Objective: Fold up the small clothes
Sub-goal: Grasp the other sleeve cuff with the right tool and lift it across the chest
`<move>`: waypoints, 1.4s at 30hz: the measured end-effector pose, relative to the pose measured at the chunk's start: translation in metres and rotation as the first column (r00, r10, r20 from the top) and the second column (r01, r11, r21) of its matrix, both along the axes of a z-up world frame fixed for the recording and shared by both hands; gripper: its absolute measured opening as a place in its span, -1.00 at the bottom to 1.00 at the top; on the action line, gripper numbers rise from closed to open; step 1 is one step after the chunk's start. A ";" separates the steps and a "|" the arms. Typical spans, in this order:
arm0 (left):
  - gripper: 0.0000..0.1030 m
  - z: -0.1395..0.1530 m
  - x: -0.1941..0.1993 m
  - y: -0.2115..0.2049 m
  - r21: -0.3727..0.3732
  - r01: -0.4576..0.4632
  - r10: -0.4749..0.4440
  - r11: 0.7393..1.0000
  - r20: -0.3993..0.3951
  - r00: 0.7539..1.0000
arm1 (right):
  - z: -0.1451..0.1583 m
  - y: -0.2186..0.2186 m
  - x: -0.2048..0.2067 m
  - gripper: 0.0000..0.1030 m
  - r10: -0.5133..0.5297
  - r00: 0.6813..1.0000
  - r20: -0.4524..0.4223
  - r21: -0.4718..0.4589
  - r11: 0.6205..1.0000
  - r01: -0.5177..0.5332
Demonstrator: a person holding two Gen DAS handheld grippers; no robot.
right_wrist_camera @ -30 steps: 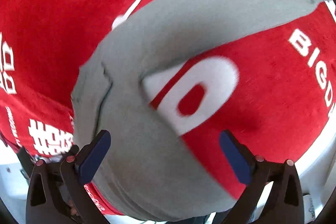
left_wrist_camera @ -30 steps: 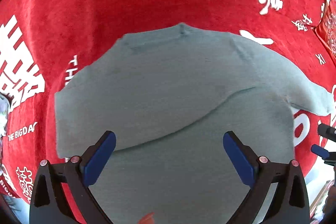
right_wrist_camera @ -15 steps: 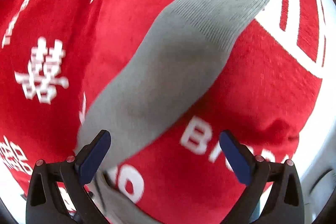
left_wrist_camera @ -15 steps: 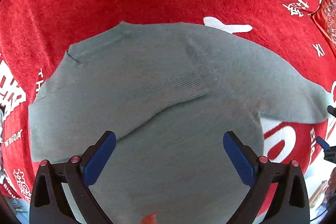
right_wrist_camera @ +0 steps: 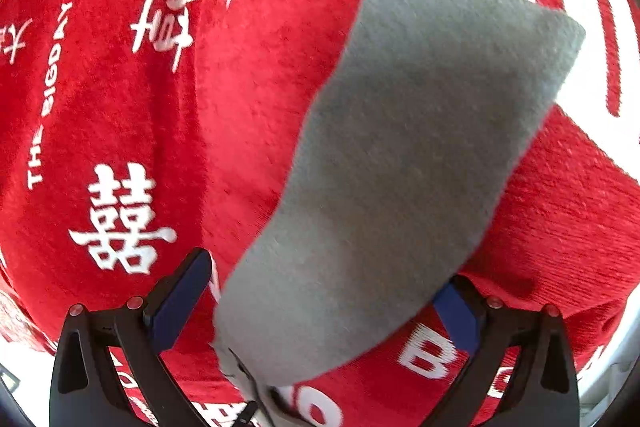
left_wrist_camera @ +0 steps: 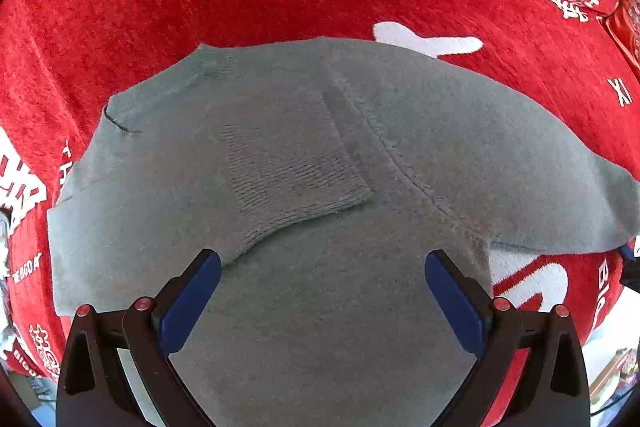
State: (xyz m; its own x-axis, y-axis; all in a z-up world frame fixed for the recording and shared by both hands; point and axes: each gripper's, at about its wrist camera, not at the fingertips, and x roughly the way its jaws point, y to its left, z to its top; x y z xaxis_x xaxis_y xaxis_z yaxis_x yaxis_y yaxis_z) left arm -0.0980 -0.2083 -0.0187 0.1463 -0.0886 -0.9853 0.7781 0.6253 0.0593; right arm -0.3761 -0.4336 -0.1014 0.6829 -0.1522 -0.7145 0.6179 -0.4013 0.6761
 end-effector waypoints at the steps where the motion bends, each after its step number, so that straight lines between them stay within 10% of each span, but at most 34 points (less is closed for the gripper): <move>1: 0.98 0.000 0.002 0.002 0.000 -0.009 0.009 1.000 0.000 1.000 | 0.001 -0.002 0.004 0.33 0.002 1.000 -0.013 0.007 1.000 -0.002; 3: 0.98 -0.001 0.007 0.006 -0.006 -0.028 0.028 1.000 -0.001 1.000 | 0.001 -0.004 0.008 -0.70 0.017 1.000 -0.026 0.029 0.999 -0.016; 4: 0.98 -0.001 0.010 0.010 -0.014 -0.043 0.043 0.999 -0.007 0.999 | 0.001 -0.004 0.011 -0.89 0.020 1.000 -0.011 0.031 0.999 -0.020; 11: 0.98 0.005 0.037 0.038 -0.053 -0.105 0.104 0.993 -0.015 0.994 | 0.038 -0.008 0.064 -0.89 0.178 0.982 0.059 -0.113 0.979 -0.171; 17: 0.98 0.011 0.062 0.067 -0.073 -0.140 0.140 0.987 -0.013 0.990 | 0.096 0.002 0.165 -0.89 0.452 0.892 -0.003 -0.296 0.852 -0.432; 22: 0.98 0.014 0.086 0.099 -0.085 -0.206 0.206 0.975 -0.012 0.978 | 0.139 0.044 0.275 -0.89 0.673 0.725 -0.146 -0.428 0.618 -0.659; 28: 0.98 0.019 0.114 0.147 -0.103 -0.280 0.283 0.955 0.022 0.959 | 0.127 0.139 0.396 -0.87 0.858 0.436 -0.272 -0.409 0.307 -0.859; 34: 0.98 0.008 0.139 0.200 -0.085 -0.361 0.364 0.929 0.027 0.931 | 0.057 0.211 0.445 -0.82 0.919 0.218 -0.328 -0.214 0.153 -0.965; 36: 0.98 0.003 0.141 0.211 -0.080 -0.375 0.378 0.924 0.022 0.926 | 0.041 0.216 0.439 -0.50 0.922 0.228 -0.313 -0.145 0.191 -0.971; 39: 0.98 0.000 0.147 0.226 -0.084 -0.397 0.400 0.914 0.013 0.917 | 0.046 0.211 0.418 0.04 0.912 0.341 -0.228 -0.150 0.313 -0.938; 42: 0.98 -0.002 0.154 0.240 -0.114 -0.438 0.436 0.892 -0.049 0.899 | 0.056 0.197 0.394 0.10 0.855 0.461 -0.236 -0.162 0.433 -0.887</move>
